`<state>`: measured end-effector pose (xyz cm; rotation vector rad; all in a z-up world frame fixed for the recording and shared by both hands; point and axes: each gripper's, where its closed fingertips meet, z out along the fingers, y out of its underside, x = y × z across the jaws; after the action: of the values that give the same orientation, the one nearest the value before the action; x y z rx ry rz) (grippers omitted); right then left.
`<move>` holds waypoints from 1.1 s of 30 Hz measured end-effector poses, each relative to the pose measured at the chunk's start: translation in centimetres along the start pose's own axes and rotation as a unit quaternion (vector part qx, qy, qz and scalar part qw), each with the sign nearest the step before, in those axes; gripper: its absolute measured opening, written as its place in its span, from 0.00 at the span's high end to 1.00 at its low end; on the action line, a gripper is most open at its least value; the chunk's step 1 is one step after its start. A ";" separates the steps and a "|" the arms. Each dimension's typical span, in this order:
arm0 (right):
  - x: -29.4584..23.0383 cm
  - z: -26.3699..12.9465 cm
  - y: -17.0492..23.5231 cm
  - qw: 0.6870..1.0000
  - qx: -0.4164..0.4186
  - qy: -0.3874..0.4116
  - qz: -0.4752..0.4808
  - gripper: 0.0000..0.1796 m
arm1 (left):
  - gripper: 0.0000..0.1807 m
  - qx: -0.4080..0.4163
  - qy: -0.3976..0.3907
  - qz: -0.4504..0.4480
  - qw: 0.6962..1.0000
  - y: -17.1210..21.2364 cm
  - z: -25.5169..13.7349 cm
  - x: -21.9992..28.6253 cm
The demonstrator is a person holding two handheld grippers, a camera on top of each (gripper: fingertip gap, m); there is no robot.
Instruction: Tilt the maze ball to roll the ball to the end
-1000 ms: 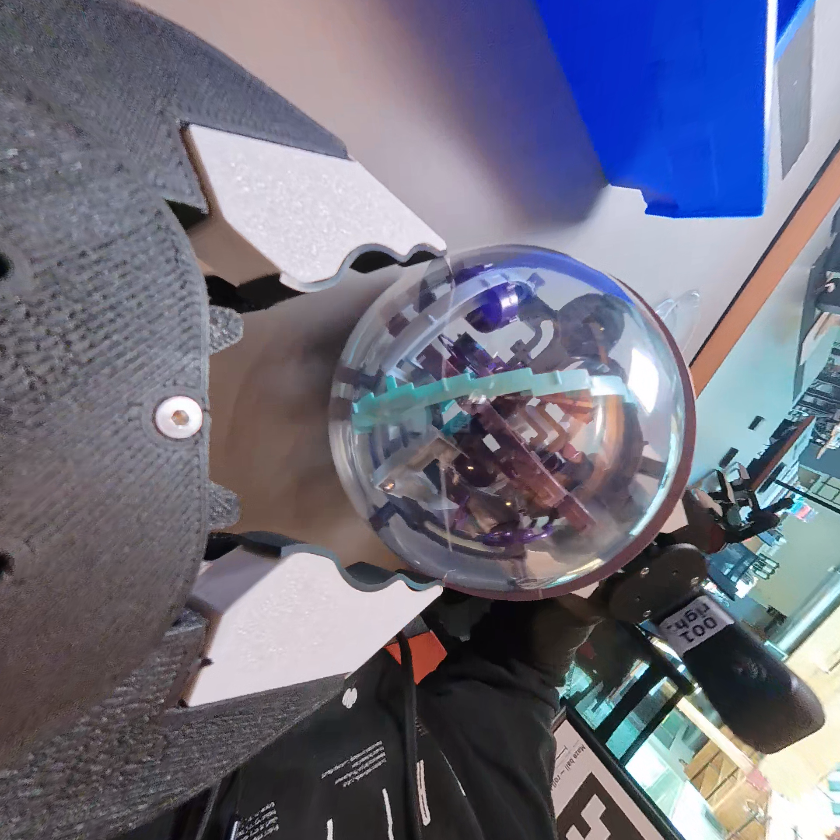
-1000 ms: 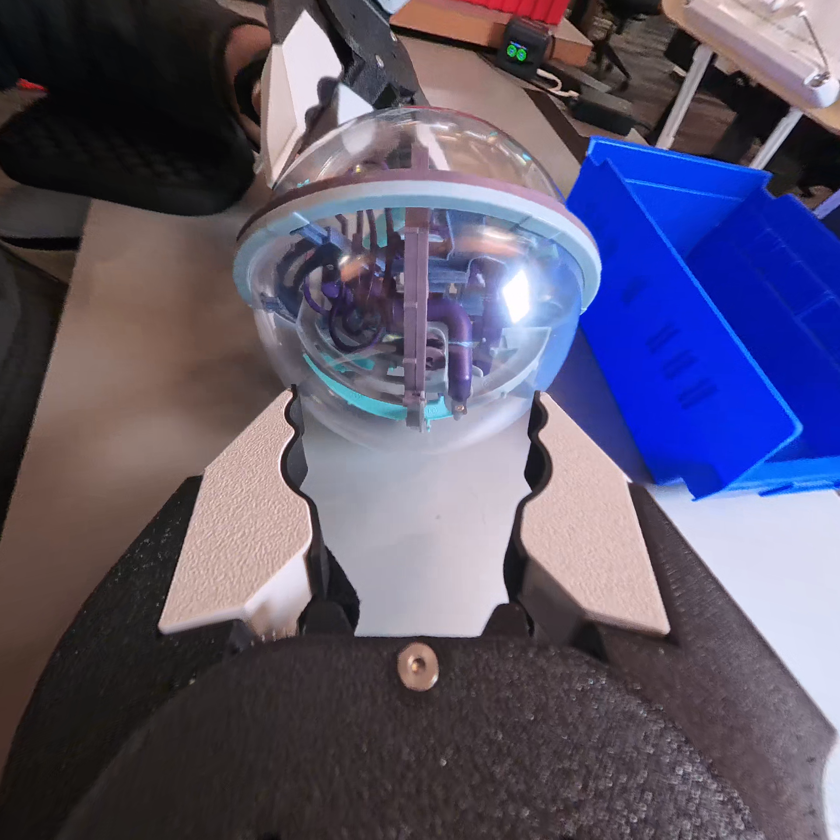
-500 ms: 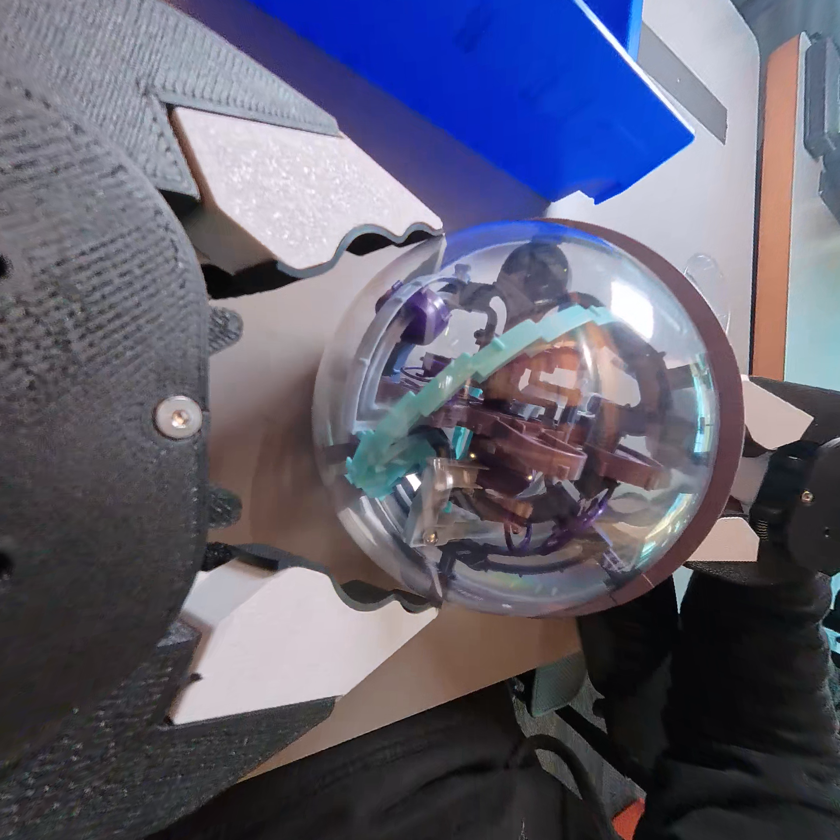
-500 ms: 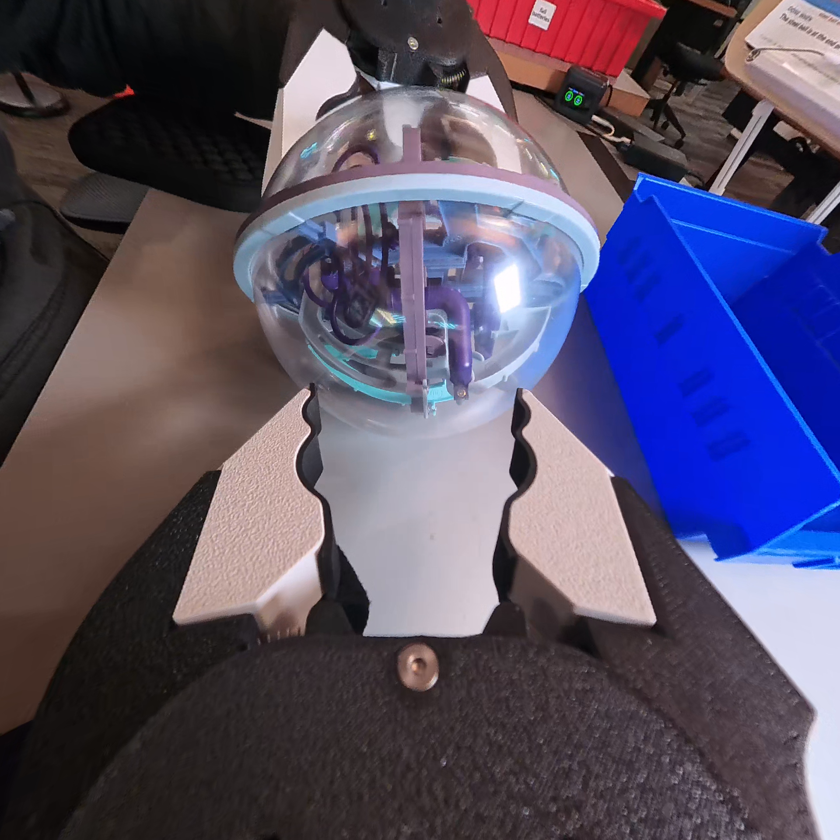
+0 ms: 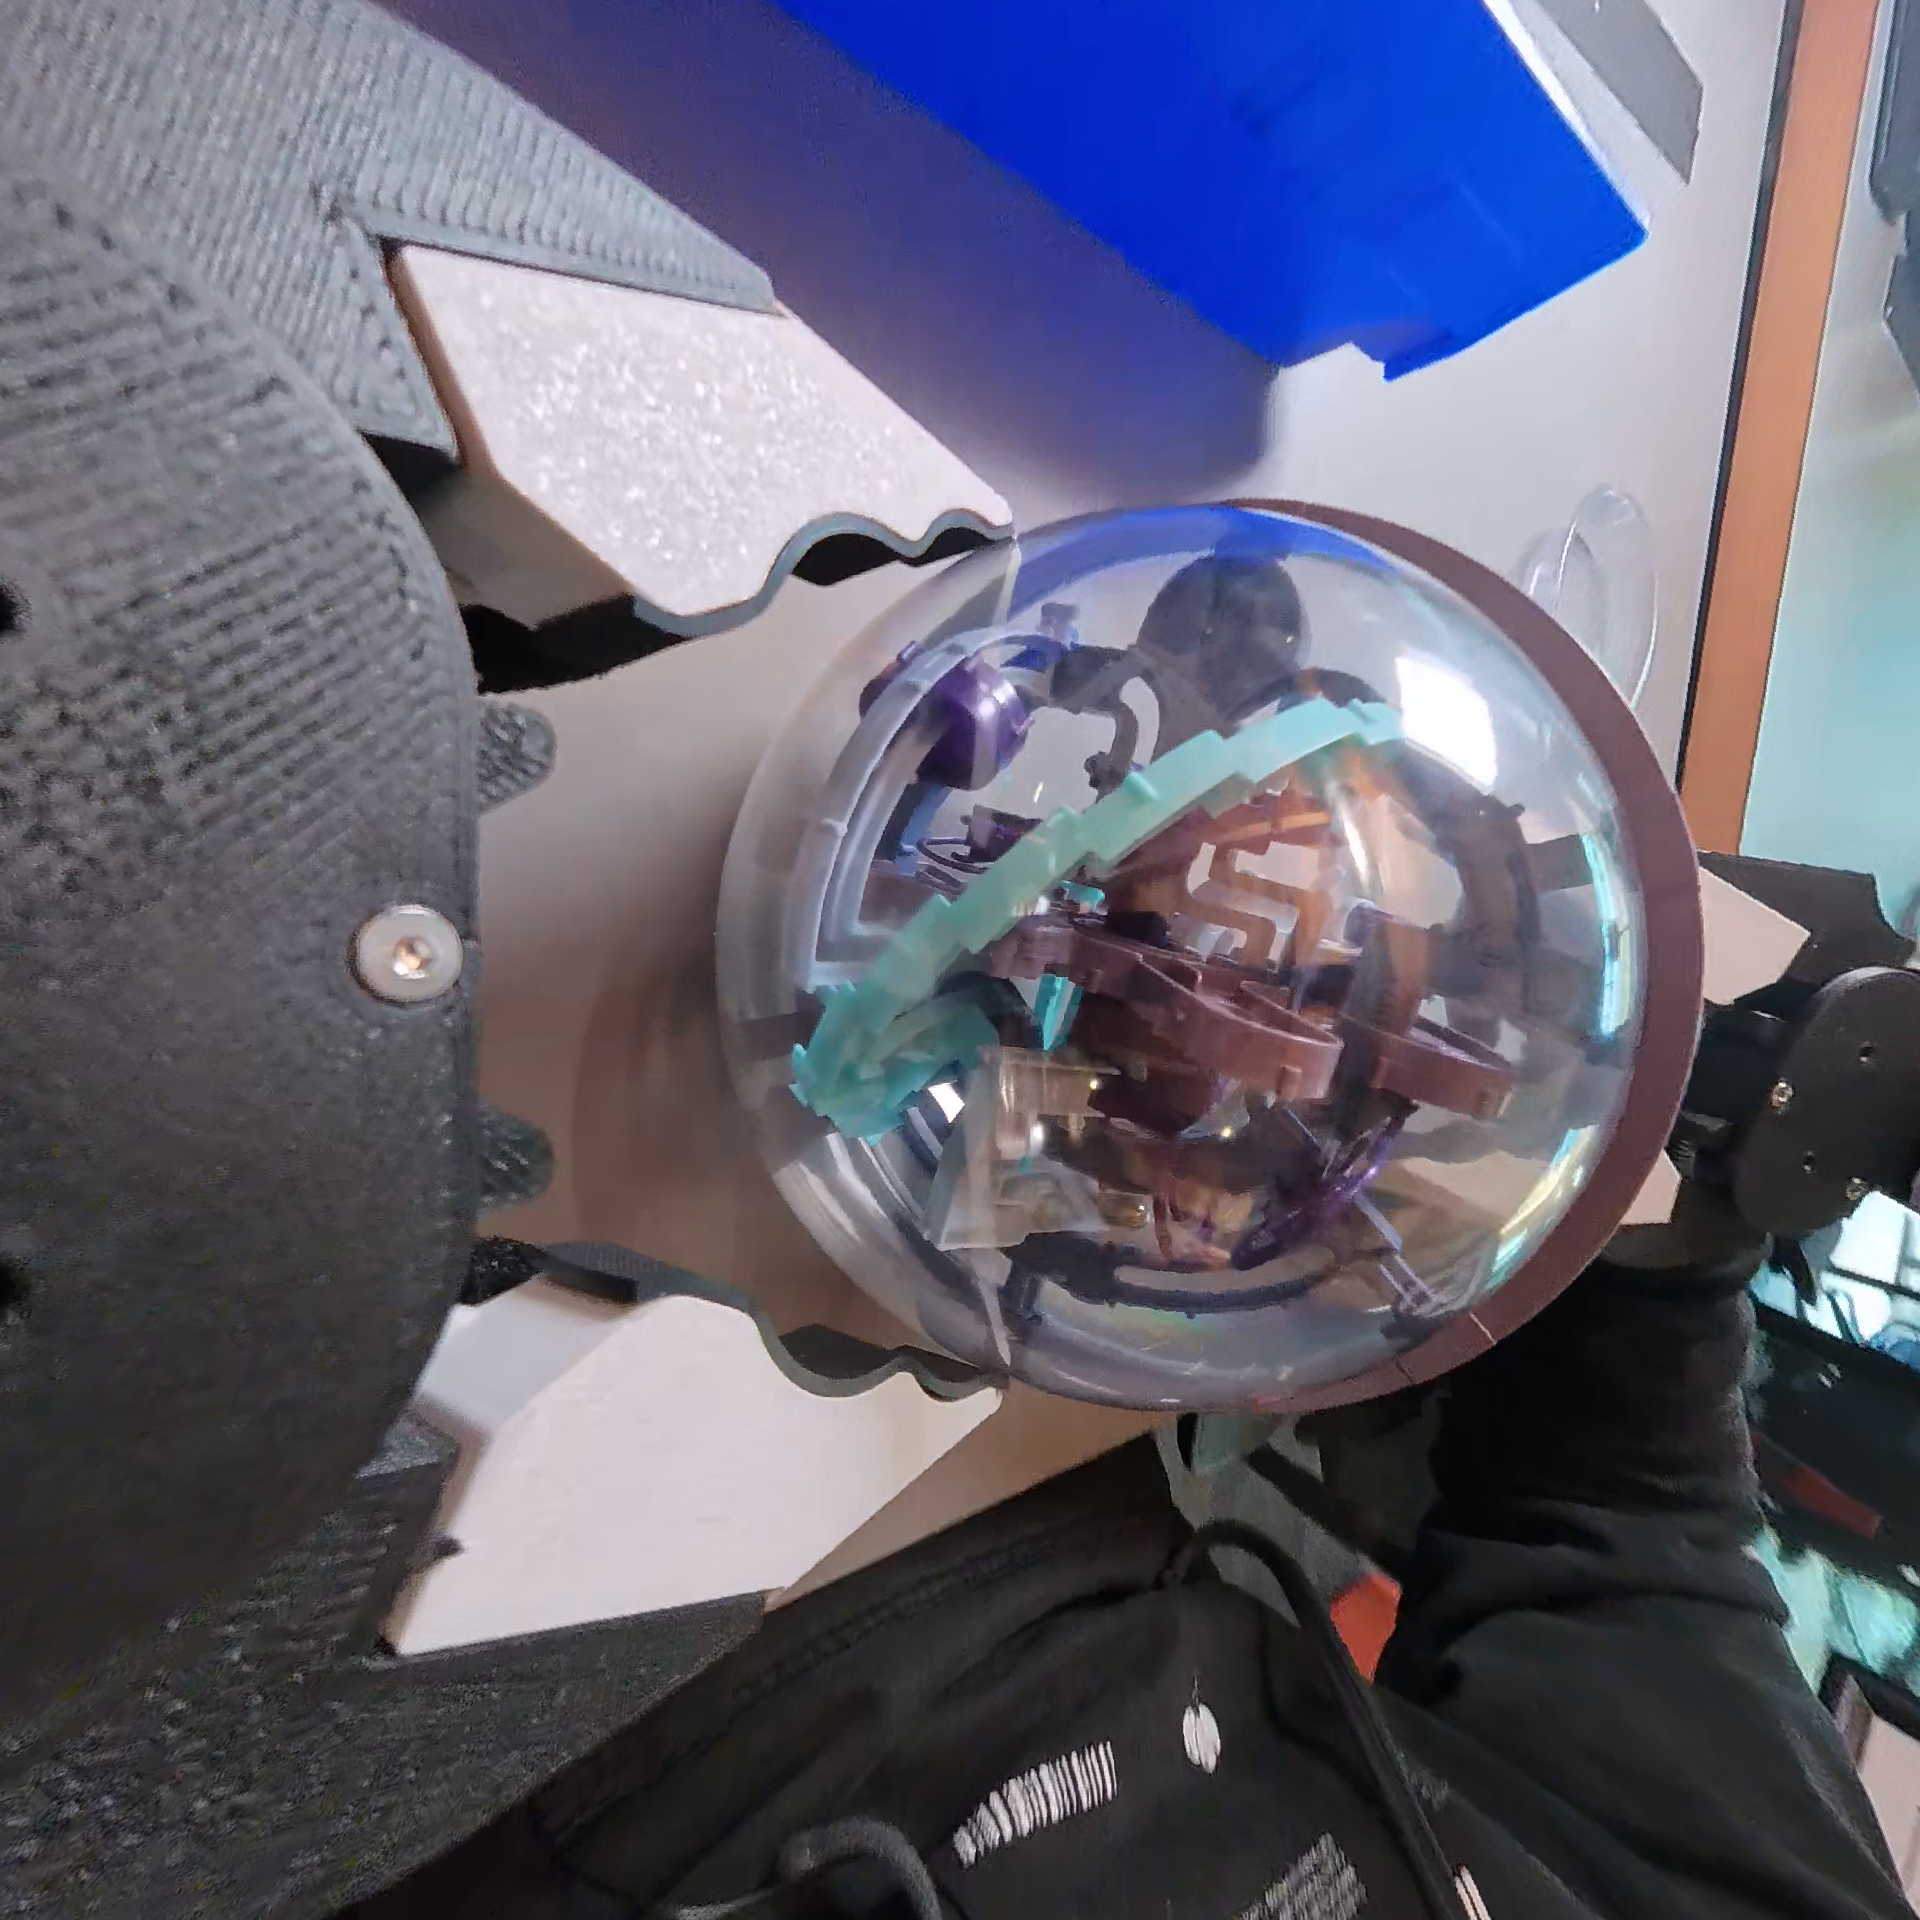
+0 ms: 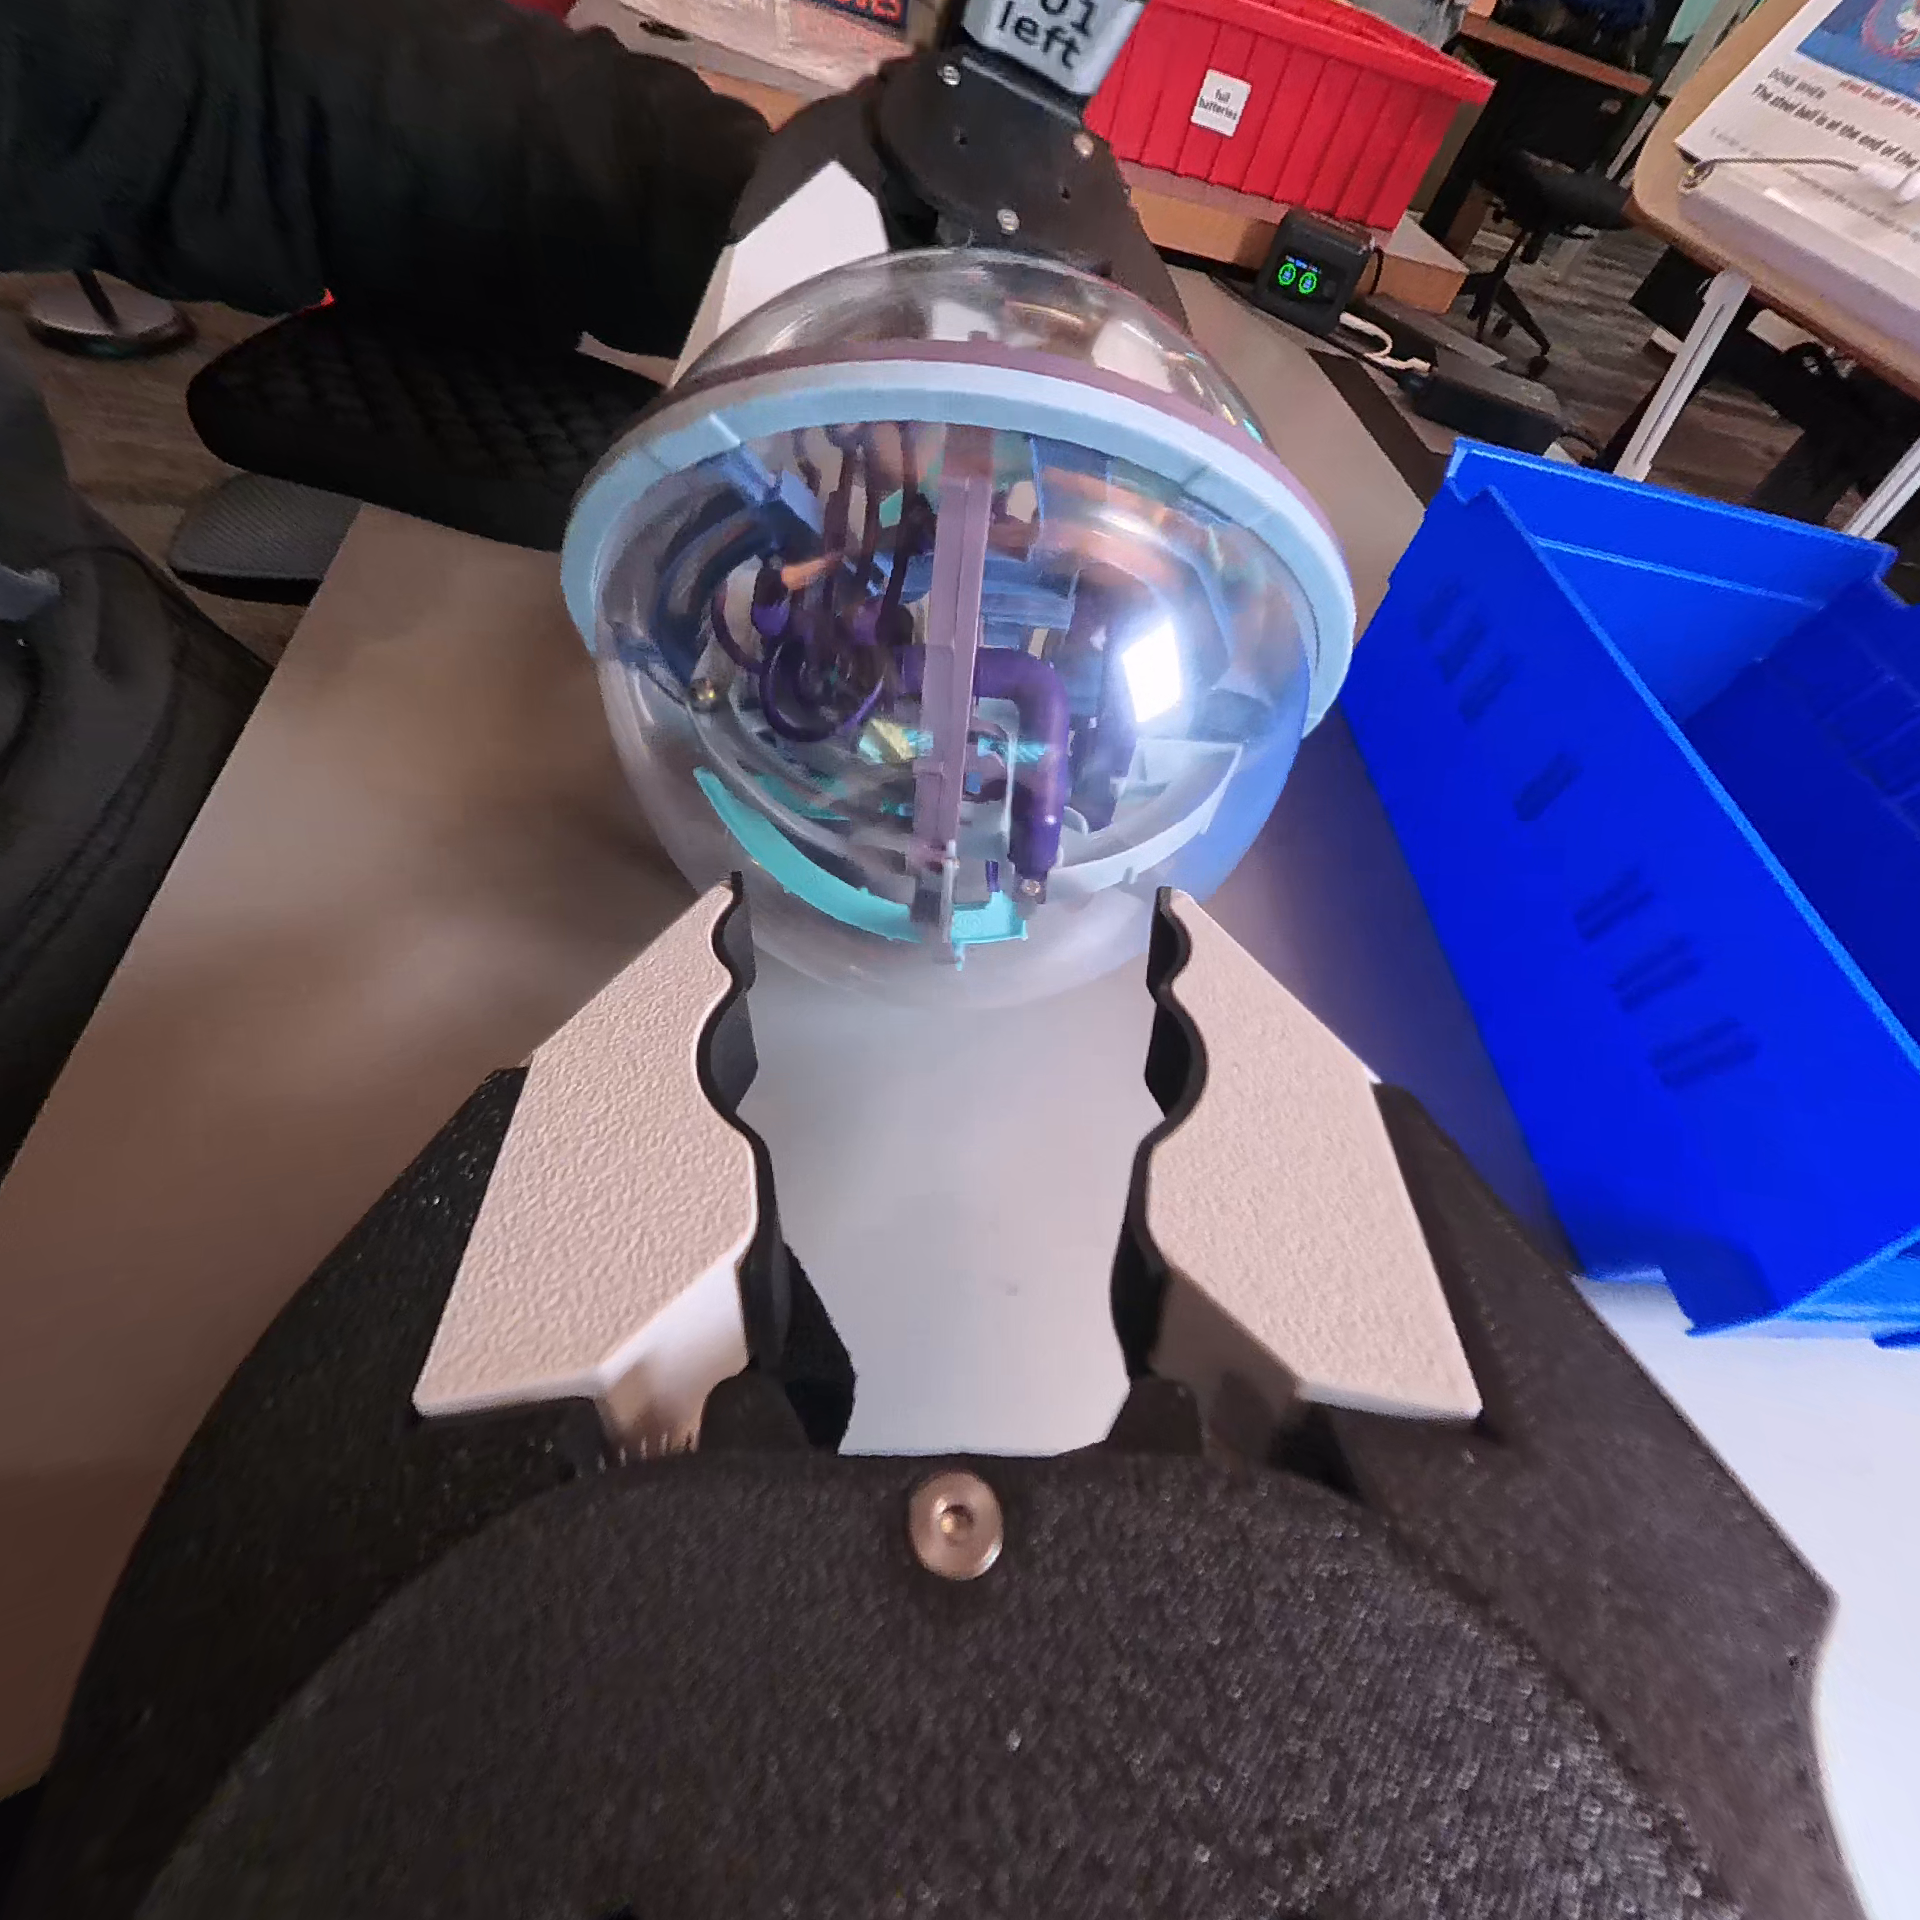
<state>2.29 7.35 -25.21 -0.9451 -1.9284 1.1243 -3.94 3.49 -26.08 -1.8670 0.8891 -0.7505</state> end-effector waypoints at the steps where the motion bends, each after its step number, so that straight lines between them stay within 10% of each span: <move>1: -0.1 0.1 0.0 1.000 -0.003 -0.001 0.000 0.59 | 0.19 0.005 0.017 -0.009 1.000 0.0 -0.2 0.1; 27: 0.3 -1.1 -1.9 0.997 -0.045 0.000 -0.066 0.66 | 0.25 0.040 0.068 -0.009 0.997 -0.2 -1.3 -0.3; 33: 1.6 -1.1 -2.8 0.990 -0.088 0.001 -0.109 0.52 | 0.29 0.045 0.071 -0.006 0.996 -0.6 -1.6 -0.4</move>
<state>1.78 8.10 -21.92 -0.8018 -2.0986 0.8393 -5.27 3.30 -24.93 -1.7582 0.9177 -0.9242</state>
